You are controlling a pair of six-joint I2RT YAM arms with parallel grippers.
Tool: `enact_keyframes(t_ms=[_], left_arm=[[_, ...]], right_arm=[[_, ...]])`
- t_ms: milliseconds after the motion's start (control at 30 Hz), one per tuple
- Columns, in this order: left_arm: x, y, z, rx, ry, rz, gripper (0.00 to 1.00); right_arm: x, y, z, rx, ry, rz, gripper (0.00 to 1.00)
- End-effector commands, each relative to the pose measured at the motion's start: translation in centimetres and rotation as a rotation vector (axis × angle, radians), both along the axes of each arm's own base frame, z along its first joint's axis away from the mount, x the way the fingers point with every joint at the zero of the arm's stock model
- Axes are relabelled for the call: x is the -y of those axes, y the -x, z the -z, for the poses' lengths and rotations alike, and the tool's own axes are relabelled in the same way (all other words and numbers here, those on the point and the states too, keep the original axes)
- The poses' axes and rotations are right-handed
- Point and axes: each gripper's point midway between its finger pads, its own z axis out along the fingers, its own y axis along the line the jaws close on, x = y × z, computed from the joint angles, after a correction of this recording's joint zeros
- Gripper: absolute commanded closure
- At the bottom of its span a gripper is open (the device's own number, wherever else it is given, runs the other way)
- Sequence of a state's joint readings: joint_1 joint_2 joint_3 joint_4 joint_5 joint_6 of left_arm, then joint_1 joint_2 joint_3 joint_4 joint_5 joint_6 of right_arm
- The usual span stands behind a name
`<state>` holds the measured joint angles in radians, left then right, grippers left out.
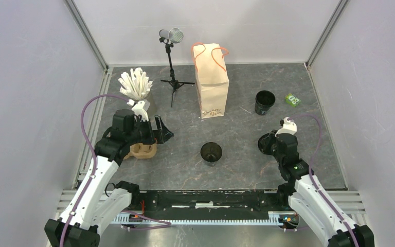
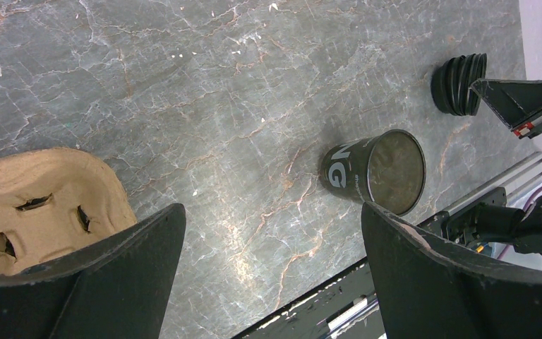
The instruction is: Pack the takeout coffee
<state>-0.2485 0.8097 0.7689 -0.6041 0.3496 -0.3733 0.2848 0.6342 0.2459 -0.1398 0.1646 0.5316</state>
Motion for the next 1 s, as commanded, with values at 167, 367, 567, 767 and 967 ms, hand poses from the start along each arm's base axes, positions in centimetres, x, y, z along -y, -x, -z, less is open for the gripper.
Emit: enact_keyframes(t_ms=[167,367,567,767,967], left_arm=[[0.28,0.14,-0.22,0.016,0.002,0.032,0.0],[0.29,0.14,-0.25,0.017,0.002,0.032,0.0],[0.29,0.16,-0.24,0.018,0.002,0.032,0.0],[0.28,0.15,-0.22,0.016,0.002,0.032,0.0],[0.3,0.15,-0.24,0.017,0.002,0.033,0.0]], right_arm=[[-0.7,-0.46,-0.52,0.045,-0.052,-0.021,0.84],[-0.63,-0.44,-0.54,0.047,-0.056,-0.02,0.83],[-0.68,-0.37,-0.54,0.054,-0.065,-0.028,0.85],[-0.65,-0.24,-0.5,0.059,-0.075,-0.03,0.86],[-0.53,-0.25,-0.6,0.068,-0.08,-0.026,0.93]])
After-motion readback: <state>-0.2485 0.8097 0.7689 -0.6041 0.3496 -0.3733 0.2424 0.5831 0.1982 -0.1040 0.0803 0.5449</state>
